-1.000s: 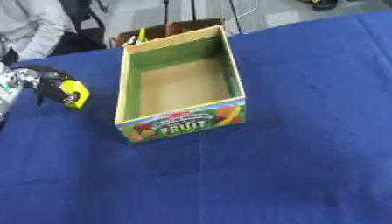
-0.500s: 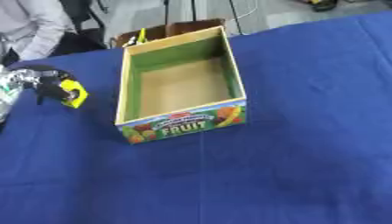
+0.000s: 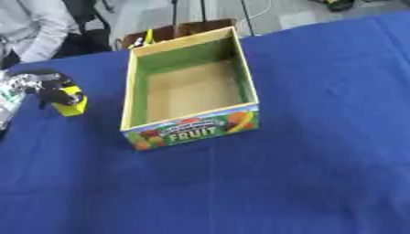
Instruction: Pick up objects on the table and place them in the box.
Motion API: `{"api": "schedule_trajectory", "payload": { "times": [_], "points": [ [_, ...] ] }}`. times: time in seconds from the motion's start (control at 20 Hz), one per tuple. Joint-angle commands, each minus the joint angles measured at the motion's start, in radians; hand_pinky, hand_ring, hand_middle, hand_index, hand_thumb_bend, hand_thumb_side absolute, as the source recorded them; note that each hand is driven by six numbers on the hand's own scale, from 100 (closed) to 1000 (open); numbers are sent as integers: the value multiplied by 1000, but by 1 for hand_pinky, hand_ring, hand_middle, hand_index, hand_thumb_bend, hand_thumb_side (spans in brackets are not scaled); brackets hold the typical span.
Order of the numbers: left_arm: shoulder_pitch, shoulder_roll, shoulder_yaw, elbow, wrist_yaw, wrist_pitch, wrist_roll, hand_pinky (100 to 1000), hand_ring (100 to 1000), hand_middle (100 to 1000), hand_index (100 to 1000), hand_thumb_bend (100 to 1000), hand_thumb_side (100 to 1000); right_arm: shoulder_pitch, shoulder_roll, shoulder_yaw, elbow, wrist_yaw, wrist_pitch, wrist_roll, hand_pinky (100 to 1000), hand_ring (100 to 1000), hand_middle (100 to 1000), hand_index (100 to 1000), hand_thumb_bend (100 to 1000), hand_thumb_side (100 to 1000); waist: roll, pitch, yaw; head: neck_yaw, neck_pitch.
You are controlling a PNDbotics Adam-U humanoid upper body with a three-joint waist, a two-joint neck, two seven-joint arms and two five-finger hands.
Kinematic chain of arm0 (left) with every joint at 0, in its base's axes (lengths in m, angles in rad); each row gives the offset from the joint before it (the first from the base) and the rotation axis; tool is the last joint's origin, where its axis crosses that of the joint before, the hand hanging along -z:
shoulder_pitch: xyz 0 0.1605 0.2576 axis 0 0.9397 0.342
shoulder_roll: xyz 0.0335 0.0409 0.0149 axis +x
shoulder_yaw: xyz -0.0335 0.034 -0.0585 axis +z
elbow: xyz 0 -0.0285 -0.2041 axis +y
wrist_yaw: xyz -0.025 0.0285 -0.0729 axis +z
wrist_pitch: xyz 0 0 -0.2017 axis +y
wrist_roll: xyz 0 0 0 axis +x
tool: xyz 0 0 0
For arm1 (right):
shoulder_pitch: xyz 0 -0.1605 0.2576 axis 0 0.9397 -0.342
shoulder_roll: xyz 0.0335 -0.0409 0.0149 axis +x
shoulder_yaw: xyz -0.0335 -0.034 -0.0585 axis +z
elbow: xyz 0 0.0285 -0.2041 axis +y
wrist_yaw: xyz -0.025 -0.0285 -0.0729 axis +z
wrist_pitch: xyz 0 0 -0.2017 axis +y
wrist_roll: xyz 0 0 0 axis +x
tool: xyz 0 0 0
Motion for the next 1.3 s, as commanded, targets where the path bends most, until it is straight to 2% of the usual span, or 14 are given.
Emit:
{"api": "schedule_trajectory", "payload": {
  "times": [0.05,0.3,0.65,0.7,0.75,0.8,0.85,0.9,1.0,1.1,1.3],
  "points": [
    [-13,33,5,-8,1,16,32,314,602,663,700,100,519,-9,-26,-12,-15,1,-1,-6,805,910,879,879,100,1000,-9,-22,2,3,-7],
    [-10,33,1,-7,13,35,57,315,598,634,653,100,515,-7,-25,-14,-15,-2,0,-6,806,910,878,878,100,1000,-9,-26,4,2,-6],
    [-10,37,-2,-20,11,64,100,314,593,638,641,100,520,-3,-25,-15,-15,-6,3,-5,807,909,878,878,100,1000,-10,-34,9,-1,0],
    [-10,38,-2,-23,11,67,106,314,599,647,653,100,536,-2,-25,-16,-15,-7,3,-5,806,909,878,878,100,1000,-10,-36,10,-1,1],
    [-10,40,-2,-28,10,70,114,359,661,702,713,100,539,-1,-25,-16,-15,-7,3,-5,806,909,878,878,100,1000,-11,-38,10,-1,2],
    [-9,40,-7,-34,8,64,115,449,737,763,801,274,535,0,-25,-16,-15,-7,4,-4,806,909,877,878,100,1000,-11,-40,11,-1,3],
    [-8,43,-14,-43,4,48,105,539,779,786,850,410,557,1,-25,-16,-15,-8,5,-4,806,909,876,878,100,1000,-11,-41,12,-2,4],
    [-6,47,-18,-53,-4,29,92,613,807,801,874,480,568,2,-25,-16,-15,-8,5,-3,806,908,875,878,100,1000,-11,-43,13,-2,5],
    [-7,56,-13,-78,-9,-9,68,661,824,821,899,563,584,5,-26,-16,-15,-8,6,-2,805,907,874,878,100,1000,-11,-46,16,-5,9],
    [-9,67,-2,-101,-2,-35,57,671,828,826,911,629,599,8,-28,-17,-15,-6,7,-3,805,907,873,878,100,1000,-11,-49,19,-8,13],
    [-4,85,13,-122,37,-64,45,696,838,831,930,676,604,11,-29,-18,-15,-3,8,-6,804,907,873,879,100,1000,-12,-53,25,-10,15]
  ]
}}
